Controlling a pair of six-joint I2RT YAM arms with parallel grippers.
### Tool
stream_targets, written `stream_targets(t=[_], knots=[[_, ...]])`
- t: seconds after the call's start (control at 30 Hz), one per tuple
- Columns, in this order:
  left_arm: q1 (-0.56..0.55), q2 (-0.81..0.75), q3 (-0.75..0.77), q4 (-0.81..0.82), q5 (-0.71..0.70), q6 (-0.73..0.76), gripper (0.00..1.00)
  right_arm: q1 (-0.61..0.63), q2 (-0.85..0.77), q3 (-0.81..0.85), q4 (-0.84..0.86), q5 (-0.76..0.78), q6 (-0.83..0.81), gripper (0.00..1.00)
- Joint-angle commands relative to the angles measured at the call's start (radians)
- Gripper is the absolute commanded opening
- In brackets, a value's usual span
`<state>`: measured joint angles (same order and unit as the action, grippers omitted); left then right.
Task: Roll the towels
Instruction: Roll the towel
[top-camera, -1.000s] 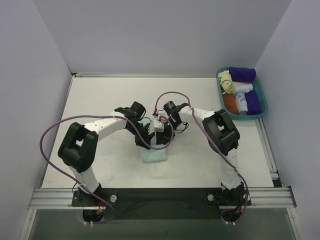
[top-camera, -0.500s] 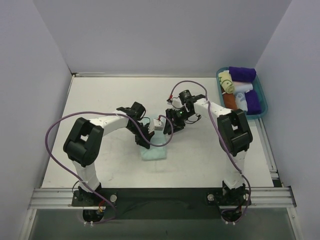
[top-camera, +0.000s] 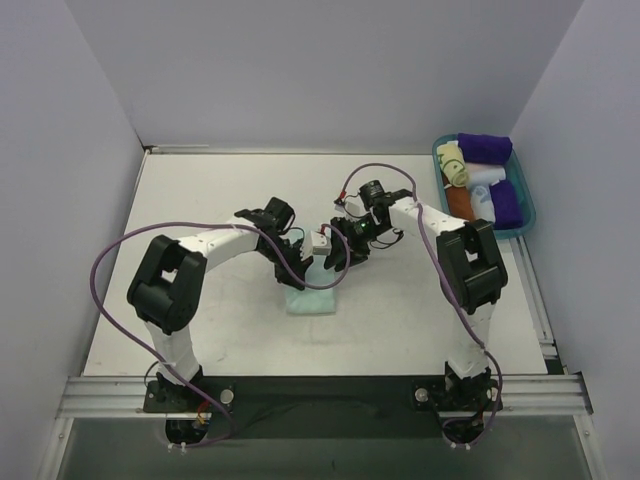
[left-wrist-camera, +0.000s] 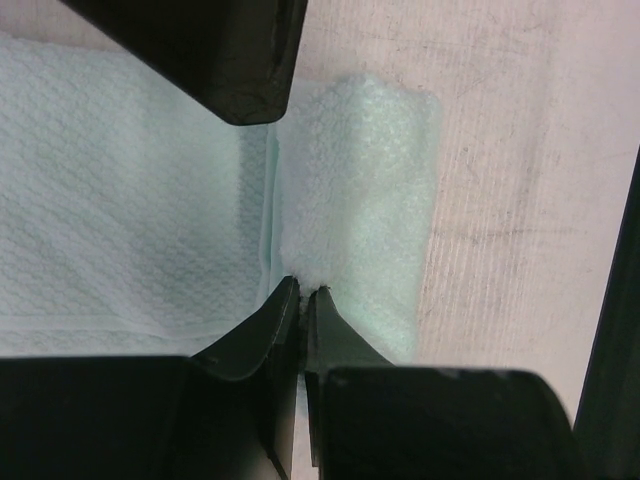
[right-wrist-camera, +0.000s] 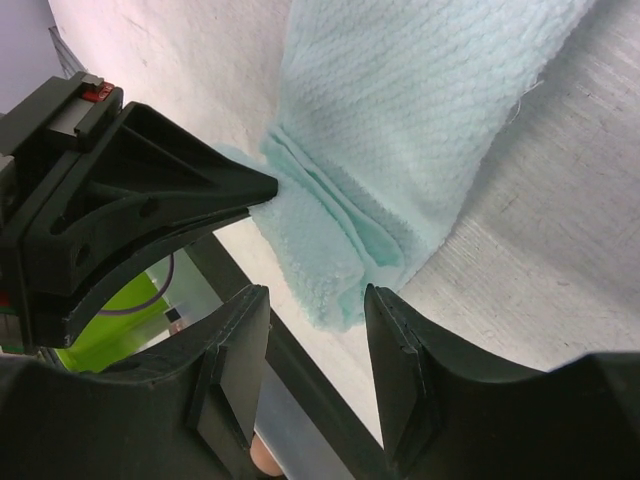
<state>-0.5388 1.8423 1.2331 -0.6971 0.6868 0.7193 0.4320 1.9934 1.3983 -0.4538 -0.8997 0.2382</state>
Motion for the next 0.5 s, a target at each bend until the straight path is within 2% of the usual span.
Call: stream_targets(t=[0.0,0.47], knots=[[-0.015,-0.037,0.039,0.019,0.046,0.029,0.12,-0.007,-0.059,-0.009,-0.043,-0.031,0.004,0.43],[0.008,0.106,0.108,0.028,0.03,0.012,0.2,0.036,-0.081,-0.084,-0.011,-0.088,0.044,0.35]])
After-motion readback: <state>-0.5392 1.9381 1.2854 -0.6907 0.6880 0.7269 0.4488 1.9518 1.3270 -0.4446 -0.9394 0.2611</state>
